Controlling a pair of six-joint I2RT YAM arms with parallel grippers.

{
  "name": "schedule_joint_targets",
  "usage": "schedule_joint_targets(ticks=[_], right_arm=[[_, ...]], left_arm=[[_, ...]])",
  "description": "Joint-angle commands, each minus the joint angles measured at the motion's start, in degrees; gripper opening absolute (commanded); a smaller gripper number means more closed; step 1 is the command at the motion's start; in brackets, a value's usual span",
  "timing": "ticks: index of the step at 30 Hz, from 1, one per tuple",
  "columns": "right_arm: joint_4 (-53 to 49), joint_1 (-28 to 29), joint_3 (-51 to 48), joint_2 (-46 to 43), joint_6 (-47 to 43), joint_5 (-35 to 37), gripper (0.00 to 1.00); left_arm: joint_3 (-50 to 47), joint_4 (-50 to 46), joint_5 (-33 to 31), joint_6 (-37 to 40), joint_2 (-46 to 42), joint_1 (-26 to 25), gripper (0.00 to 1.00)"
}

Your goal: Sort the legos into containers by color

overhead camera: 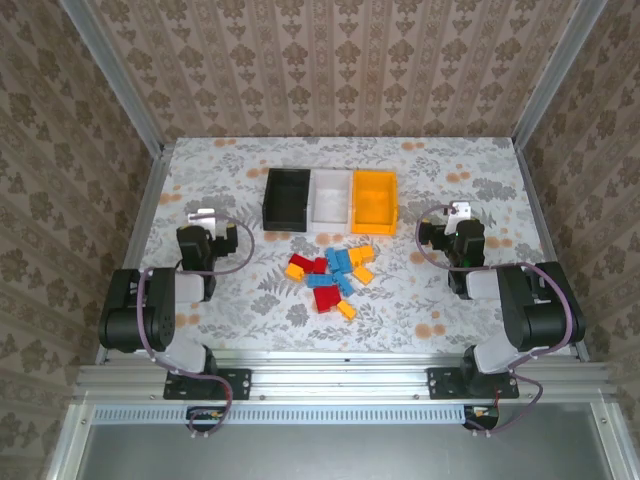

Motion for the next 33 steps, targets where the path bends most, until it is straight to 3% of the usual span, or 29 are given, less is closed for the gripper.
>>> schedule_joint_targets(ticks=[1,33], right_arm=[[-0.57,-0.22,0.48,-0.63,-0.05,-0.68,1.0],[-0.5,-0.36,0.46,-0.64,0.06,-0.88,1.0]], left_arm=[[0.94,0.25,1.04,-0.13,-0.24,0.25,1.0],[0.81,0.53,1.08,0.14,-0.21,0.01,1.0]])
